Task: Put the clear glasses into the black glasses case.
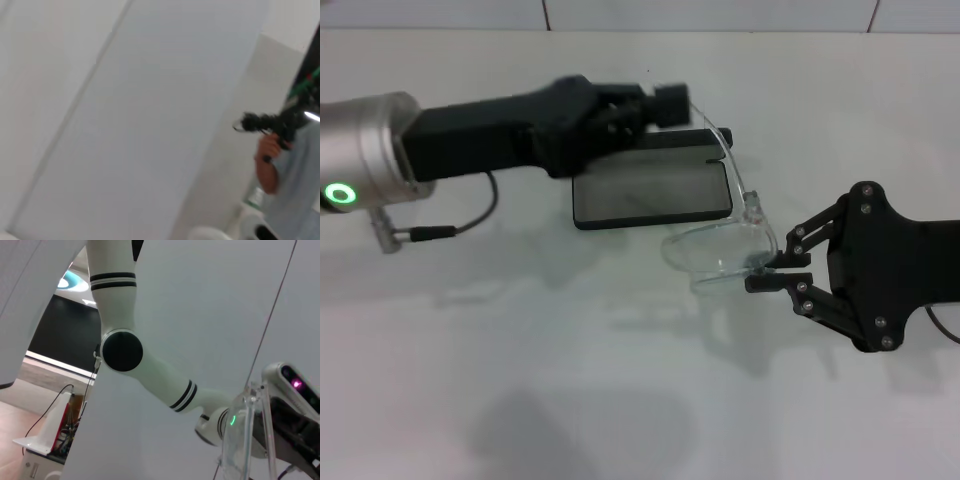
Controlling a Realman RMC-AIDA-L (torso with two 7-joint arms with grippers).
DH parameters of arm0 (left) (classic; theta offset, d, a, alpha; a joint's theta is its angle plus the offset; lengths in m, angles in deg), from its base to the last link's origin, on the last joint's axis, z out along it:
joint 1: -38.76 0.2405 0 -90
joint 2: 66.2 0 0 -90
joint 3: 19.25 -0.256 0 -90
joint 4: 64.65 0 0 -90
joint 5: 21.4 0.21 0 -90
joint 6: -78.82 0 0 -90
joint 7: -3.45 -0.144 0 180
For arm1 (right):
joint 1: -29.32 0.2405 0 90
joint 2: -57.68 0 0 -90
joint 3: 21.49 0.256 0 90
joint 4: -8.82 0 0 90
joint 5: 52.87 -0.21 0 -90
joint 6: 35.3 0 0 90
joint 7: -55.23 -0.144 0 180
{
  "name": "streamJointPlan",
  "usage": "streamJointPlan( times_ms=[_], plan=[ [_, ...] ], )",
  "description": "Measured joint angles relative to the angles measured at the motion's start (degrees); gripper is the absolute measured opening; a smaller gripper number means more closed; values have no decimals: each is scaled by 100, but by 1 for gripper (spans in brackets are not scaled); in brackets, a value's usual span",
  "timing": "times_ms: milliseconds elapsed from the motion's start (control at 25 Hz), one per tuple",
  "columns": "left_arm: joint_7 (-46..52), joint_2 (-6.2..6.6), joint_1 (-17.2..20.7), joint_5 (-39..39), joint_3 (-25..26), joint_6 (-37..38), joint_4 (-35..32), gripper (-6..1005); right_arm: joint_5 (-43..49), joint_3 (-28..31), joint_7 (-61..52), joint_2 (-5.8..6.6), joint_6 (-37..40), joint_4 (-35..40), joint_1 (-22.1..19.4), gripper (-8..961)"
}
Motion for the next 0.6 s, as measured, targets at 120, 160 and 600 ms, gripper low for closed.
streamJointPlan(
  times_ms=[120,160,600],
  plan=[
    [-276,-48,116,6,304,-63,35,50,-108,0,0,0,110,-7,-5,50],
    [-396,-65,161,8,388,-107,45,50,-164,0,0,0,182,-17,-6,50],
    [-1234,-99,184,-9,385,-480,493,50,-770,-89,-5,-5,1133,-42,15,50]
  ],
)
